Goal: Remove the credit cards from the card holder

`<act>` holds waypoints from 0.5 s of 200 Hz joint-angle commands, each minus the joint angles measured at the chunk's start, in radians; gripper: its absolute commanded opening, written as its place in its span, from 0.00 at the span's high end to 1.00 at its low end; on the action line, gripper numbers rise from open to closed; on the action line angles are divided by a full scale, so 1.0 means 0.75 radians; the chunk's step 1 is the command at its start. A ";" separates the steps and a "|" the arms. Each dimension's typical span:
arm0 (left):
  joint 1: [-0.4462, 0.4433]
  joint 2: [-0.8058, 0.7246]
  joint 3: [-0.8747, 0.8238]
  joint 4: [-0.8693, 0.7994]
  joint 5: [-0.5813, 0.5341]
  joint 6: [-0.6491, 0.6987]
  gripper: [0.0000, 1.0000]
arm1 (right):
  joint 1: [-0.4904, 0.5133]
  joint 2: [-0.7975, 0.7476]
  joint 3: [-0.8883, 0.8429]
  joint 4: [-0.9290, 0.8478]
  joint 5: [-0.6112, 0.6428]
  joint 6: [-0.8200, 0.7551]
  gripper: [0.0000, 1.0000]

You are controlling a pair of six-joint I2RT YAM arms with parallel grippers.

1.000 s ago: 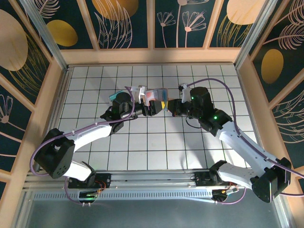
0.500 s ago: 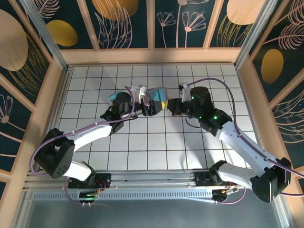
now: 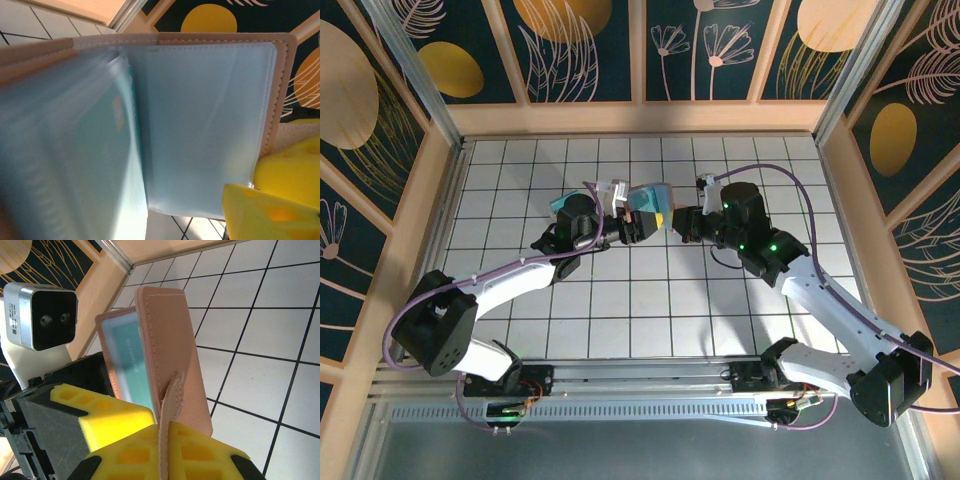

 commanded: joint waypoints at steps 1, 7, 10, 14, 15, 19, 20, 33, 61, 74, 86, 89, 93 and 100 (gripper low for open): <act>-0.004 -0.033 0.008 0.014 0.016 0.009 0.49 | 0.008 -0.038 0.007 0.075 0.011 0.022 1.00; -0.005 -0.037 0.006 0.009 0.014 0.013 0.53 | 0.008 -0.040 0.005 0.079 0.008 0.024 1.00; -0.005 -0.039 0.005 0.006 0.012 0.016 0.55 | 0.007 -0.042 0.005 0.080 0.006 0.022 1.00; -0.004 -0.041 0.006 0.003 0.011 0.018 0.59 | 0.008 -0.044 0.003 0.082 0.005 0.023 1.00; -0.004 -0.042 0.005 0.002 0.011 0.019 0.60 | 0.008 -0.044 0.003 0.083 0.004 0.024 1.00; -0.005 -0.044 0.003 -0.002 0.011 0.023 0.63 | 0.007 -0.045 0.002 0.086 0.004 0.023 1.00; -0.005 -0.045 0.003 -0.004 0.010 0.023 0.63 | 0.007 -0.046 0.001 0.086 0.004 0.024 1.00; -0.005 -0.055 0.000 -0.017 0.003 0.034 0.71 | 0.004 -0.053 -0.003 0.087 0.009 0.027 1.00; -0.005 -0.083 -0.017 -0.031 -0.001 0.058 0.88 | 0.000 -0.071 -0.009 0.063 0.075 0.033 0.92; -0.005 -0.097 -0.024 -0.031 0.004 0.073 0.93 | -0.004 -0.073 -0.003 0.035 0.124 0.034 0.84; -0.005 -0.109 -0.031 -0.032 0.020 0.091 0.98 | -0.005 -0.071 -0.001 0.014 0.153 0.033 0.75; -0.005 -0.113 -0.032 -0.030 0.025 0.095 0.99 | -0.006 -0.069 0.000 0.011 0.158 0.032 0.72; -0.005 -0.118 -0.034 -0.029 0.035 0.102 1.00 | -0.006 -0.068 0.001 0.006 0.164 0.032 0.70; -0.005 -0.125 -0.038 -0.030 0.046 0.113 1.00 | -0.009 -0.063 0.004 -0.001 0.176 0.030 0.68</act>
